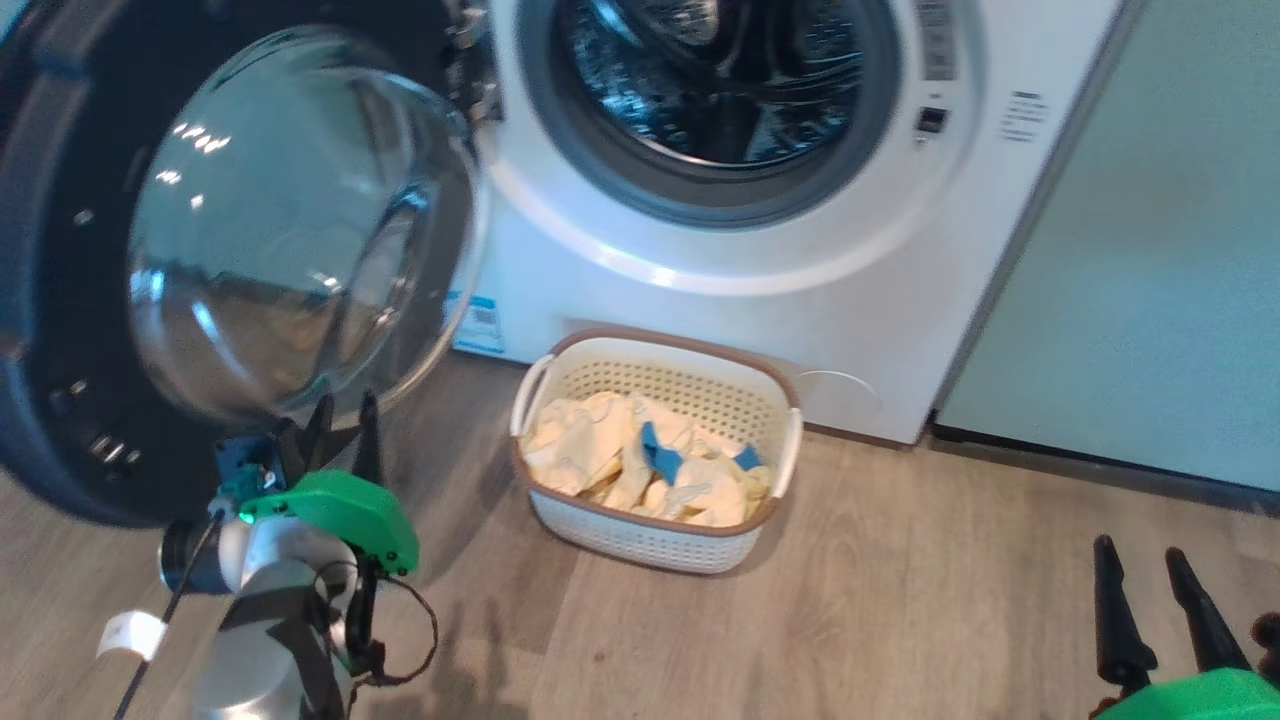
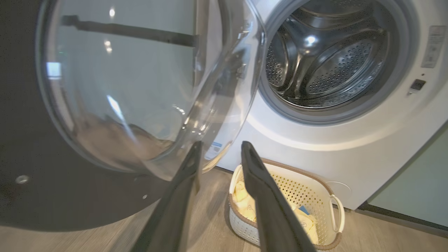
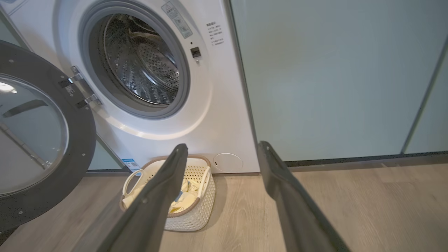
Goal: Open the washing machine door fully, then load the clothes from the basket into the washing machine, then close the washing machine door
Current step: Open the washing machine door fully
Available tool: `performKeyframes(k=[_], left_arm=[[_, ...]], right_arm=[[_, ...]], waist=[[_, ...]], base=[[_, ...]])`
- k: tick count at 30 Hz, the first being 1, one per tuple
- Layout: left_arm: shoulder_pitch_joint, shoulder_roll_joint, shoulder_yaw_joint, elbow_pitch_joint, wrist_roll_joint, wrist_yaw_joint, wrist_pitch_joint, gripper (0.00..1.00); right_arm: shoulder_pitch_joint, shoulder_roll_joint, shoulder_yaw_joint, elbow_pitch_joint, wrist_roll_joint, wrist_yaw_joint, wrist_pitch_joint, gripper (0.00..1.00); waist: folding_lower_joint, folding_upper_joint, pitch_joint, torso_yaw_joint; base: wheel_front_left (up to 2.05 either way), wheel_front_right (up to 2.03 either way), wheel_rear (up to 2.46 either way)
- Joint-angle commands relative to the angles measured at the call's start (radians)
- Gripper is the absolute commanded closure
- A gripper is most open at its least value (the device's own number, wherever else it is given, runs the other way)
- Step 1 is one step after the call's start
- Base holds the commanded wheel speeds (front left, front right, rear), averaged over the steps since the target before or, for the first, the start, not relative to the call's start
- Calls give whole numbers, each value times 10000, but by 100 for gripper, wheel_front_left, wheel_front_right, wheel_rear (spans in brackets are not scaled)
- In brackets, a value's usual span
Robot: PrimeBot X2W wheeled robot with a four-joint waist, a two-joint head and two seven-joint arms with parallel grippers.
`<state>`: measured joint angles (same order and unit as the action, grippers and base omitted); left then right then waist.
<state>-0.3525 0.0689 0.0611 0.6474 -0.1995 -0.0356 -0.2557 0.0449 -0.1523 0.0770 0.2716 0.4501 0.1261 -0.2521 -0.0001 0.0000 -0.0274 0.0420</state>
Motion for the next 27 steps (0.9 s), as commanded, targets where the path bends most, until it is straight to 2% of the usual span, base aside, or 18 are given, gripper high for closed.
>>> performKeyframes(k=[1,2,3,15,27], left_arm=[[-289,151,205,-430,108,-58,-61,17],[-246,132,147,-471,136,-78,-61,3],[-212,120,98,-496,166,-91,-61,0],[-107,144,25,-760,170,-290,-61,0],[-123,231,-3,-532,157,-510,-61,0]], right_arm=[[-185,-192,175,-347,25,46,-97,0],[-166,-202,184,-352,23,46,-97,0],[-149,-214,191,-359,28,46,-97,0],[-116,-340,216,-466,79,46,-97,0],[-69,-373,104,-554,-3,46,-97,0]], waist=[[1,0,-120,-364],[1,0,-142,-485],[1,0,-163,-607],[1,0,-262,-1753],[1,0,-333,-2053]], base=[[0,0,0],[0,0,0],[0,0,0],[0,0,0],[0,0,0]])
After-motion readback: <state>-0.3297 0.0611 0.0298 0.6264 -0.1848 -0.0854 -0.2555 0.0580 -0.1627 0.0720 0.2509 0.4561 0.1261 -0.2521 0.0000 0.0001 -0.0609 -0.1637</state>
